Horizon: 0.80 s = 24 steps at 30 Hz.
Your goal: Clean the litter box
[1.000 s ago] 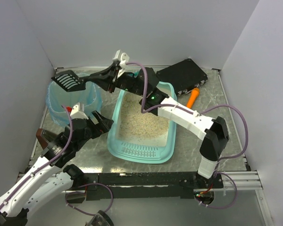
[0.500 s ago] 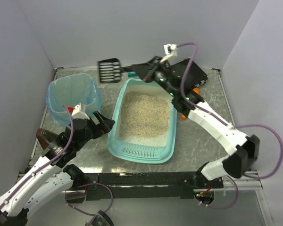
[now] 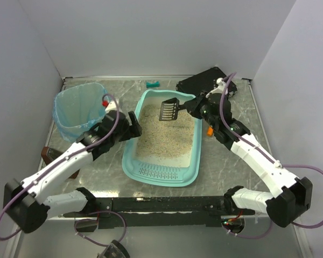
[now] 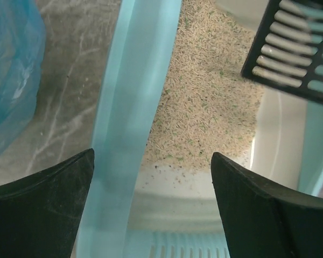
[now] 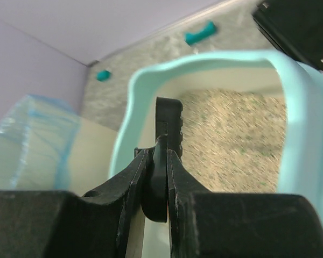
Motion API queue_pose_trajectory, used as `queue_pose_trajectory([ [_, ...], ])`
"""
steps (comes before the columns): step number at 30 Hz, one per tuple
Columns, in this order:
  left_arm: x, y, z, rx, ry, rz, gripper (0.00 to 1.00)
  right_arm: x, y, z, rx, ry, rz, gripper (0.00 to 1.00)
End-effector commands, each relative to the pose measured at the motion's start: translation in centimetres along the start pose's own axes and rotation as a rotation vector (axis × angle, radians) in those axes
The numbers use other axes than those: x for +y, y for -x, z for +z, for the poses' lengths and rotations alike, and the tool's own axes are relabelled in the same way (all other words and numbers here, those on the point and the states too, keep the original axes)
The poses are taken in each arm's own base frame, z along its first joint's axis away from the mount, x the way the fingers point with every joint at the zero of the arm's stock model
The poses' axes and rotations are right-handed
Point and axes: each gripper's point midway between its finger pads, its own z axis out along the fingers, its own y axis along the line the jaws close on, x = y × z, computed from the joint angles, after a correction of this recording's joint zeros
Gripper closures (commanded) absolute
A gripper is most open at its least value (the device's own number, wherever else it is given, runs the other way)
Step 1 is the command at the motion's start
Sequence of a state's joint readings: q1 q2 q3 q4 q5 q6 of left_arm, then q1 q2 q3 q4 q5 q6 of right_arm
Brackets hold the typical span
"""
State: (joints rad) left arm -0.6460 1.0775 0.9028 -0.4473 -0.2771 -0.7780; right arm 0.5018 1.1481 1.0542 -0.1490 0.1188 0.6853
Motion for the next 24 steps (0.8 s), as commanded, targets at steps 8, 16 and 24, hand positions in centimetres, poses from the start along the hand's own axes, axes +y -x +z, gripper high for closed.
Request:
queue_pose_trajectory([
  [8,-0.3,1.7,3.9,0.041,0.166,0.213,0.18,-3.3,-4.8,5.9,0.134,-0.124,0.044,1.00],
  [16,0.9,0.7,5.5,0.055,0.306,0.276,0.31,-4.2,-5.8,8.9,0.079,-0.113,0.103,1.00],
  [24,2.2,-0.5,6.7,0.077,0.397,0.316,0.45,-5.5,-6.1,9.1,0.059,-0.148,0.095,1.00],
])
